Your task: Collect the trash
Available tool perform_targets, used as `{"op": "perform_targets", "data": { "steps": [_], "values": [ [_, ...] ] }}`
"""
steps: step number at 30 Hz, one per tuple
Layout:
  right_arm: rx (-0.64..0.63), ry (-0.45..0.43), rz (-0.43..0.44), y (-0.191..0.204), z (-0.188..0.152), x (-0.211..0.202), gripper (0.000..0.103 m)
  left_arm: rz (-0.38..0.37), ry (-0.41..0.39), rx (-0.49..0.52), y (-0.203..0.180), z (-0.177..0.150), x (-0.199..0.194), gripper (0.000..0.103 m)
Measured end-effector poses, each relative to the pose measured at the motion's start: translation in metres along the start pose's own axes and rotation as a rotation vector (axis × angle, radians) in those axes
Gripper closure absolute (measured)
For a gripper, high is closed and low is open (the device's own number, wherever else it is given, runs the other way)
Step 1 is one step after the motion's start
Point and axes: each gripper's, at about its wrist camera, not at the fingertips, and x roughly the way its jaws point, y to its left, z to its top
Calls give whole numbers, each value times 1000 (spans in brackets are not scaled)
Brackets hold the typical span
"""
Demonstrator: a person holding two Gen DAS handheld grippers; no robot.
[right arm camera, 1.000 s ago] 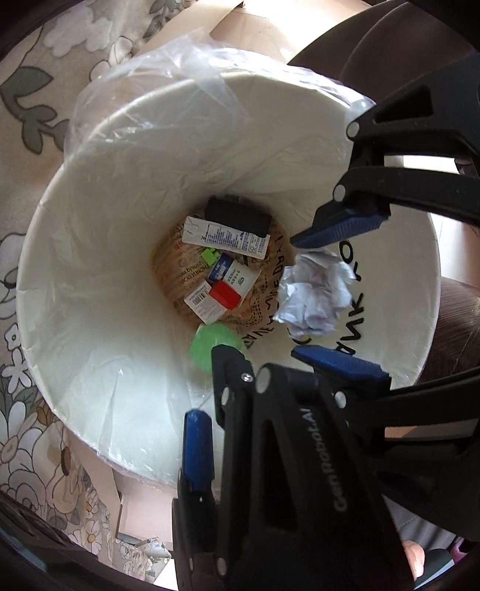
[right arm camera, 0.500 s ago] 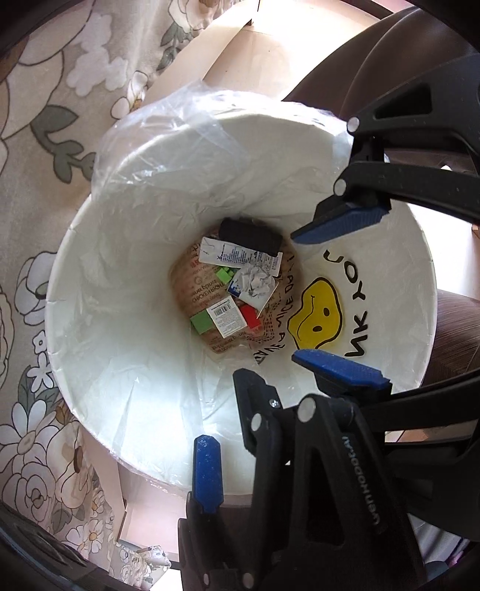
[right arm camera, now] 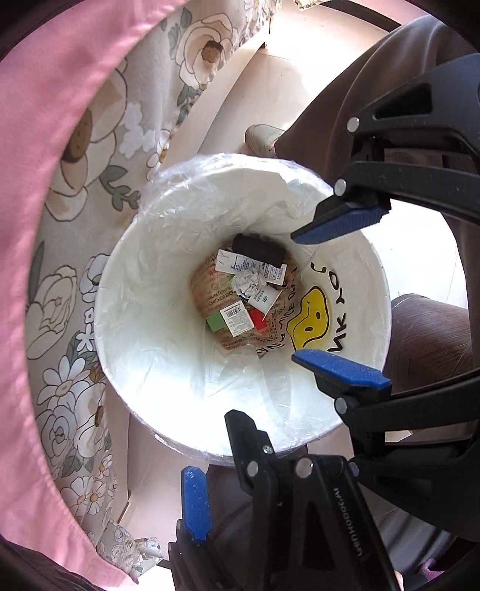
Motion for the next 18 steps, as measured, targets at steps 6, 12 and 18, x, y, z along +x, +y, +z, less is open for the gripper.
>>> {"op": "perform_targets", "data": {
  "steps": [6,12,18],
  "values": [
    [-17,-90,-58,-1,-2,-45,43,0,-109,1,3,-9,-48,38],
    [-42,-254,-132,-2,2,-112,38,27,-277,32,2,-15,-119,38],
    [-50,-427,-166,2,1,-198,30,-1,-452,23,3,-29,-197,32]
  ]
}}
